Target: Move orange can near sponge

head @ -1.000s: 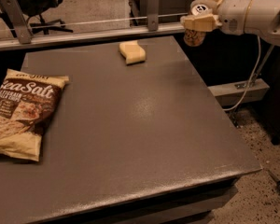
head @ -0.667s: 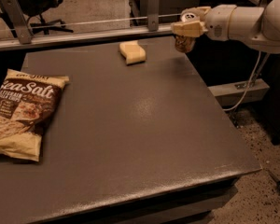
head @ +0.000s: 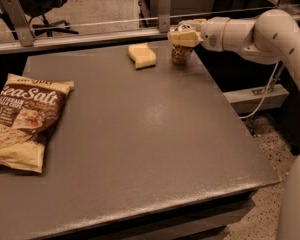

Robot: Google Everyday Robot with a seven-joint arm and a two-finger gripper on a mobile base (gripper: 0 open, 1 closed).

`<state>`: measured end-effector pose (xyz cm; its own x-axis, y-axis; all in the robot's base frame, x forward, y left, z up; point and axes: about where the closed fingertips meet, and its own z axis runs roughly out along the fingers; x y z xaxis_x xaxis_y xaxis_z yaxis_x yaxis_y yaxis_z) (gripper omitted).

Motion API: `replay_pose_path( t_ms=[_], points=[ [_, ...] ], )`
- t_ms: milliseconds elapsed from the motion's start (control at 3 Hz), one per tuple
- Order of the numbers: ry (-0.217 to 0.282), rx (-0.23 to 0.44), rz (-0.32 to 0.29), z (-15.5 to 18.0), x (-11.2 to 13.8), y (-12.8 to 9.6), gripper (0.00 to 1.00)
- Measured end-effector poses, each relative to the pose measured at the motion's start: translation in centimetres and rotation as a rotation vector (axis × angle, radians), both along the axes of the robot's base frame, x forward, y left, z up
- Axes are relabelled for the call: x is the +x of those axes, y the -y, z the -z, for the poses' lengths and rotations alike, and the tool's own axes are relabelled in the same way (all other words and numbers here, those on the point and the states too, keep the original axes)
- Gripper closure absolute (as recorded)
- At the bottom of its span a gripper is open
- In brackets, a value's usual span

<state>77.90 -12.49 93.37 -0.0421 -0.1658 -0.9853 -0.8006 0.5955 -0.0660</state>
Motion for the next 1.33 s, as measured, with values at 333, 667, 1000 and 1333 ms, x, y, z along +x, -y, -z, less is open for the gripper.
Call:
replay_pose_path(
  t_ms=[333, 667, 1000, 1333],
  points=[
    [-0.037, 0.032, -0.001, 1.2, 1.2, -2.2, 0.82],
    [-0.064, 0.048, -0.013, 2.0, 1.7, -3.9, 0.61],
    [-0.064, 0.048, -0.013, 1.6, 1.7, -3.9, 0.37],
    [-0.065, 0.048, -0.013, 1.4, 1.7, -4.0, 0.13]
  ],
)
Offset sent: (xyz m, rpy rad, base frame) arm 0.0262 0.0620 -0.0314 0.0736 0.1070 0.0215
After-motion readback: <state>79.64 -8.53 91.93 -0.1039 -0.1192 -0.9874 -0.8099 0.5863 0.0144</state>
